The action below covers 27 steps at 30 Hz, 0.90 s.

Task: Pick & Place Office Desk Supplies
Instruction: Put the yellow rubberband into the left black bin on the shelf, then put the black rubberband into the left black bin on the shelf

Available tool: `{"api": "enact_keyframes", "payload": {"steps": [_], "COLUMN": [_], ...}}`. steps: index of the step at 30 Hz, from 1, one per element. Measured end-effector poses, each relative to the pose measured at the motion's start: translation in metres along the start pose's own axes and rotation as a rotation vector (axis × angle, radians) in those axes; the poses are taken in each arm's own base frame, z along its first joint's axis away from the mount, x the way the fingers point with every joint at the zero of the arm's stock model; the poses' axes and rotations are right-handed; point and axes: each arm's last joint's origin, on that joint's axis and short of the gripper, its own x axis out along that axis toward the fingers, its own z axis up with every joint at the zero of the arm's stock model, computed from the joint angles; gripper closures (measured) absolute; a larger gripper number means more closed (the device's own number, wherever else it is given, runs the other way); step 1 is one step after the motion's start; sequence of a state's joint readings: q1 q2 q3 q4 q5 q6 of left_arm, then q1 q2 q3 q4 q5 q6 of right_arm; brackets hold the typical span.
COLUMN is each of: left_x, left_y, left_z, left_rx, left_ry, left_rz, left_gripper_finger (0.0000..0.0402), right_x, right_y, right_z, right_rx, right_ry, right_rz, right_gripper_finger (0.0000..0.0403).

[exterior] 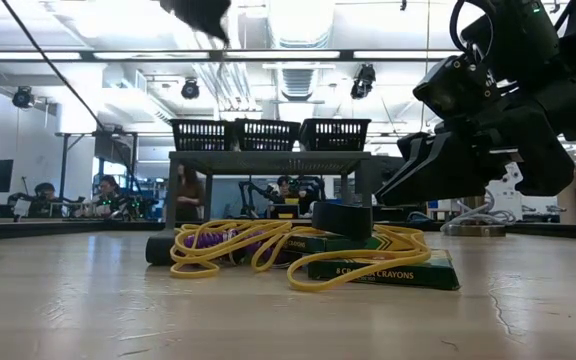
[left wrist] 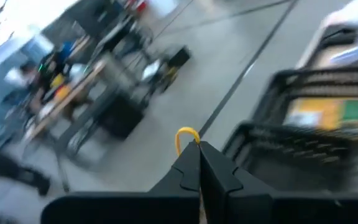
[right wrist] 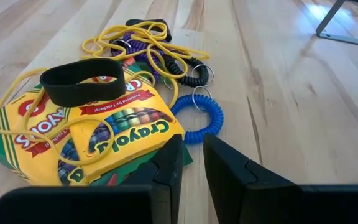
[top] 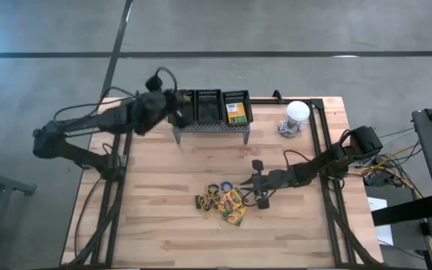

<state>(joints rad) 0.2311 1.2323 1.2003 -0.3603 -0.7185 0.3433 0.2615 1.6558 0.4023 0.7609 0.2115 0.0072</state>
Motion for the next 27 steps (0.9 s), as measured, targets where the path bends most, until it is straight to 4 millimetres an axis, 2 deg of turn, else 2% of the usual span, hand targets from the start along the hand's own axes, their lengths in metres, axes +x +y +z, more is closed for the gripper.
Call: {"api": "enact_keyframes", "payload": {"steps": [5,10,14,18,23,27], "left_x": [0.033,0.045,0.041,0.032,0.019,0.011], "left_y": [0.009,0.009,0.009,0.015,0.024,0.019], "left_z": [-0.037,-0.060,-0.059,-0.045,-0.030,-0.027], "left_rx": [-0.078,-0.128,-0.119,-0.162,-0.247,-0.303], "left_ry": [0.090,0.161,0.176,0.176,0.202,0.229], "left_rz": [-0.115,-0.176,-0.191,-0.203,-0.217,-0.269], "left_gripper_finger": [0.0401,0.0380,0.0339,0.0308,0.0298,0.0298], "right_x": [0.000,0.000,0.000,0.000,0.000,0.000], "right_y": [0.000,0.000,0.000,0.000,0.000,0.000], "right_z": [0.000,0.000,0.000,0.000,0.000,0.000], "right_rx": [0.001,0.001,0.001,0.001,0.001,0.003], "right_ry": [0.001,0.001,0.001,0.001,0.001,0.001], "right_rz": [0.000,0.000,0.000,0.000,0.000,0.001], "right_gripper_finger": [0.0344,0.0344,0.0344,0.0344,0.0344,0.0344]}}
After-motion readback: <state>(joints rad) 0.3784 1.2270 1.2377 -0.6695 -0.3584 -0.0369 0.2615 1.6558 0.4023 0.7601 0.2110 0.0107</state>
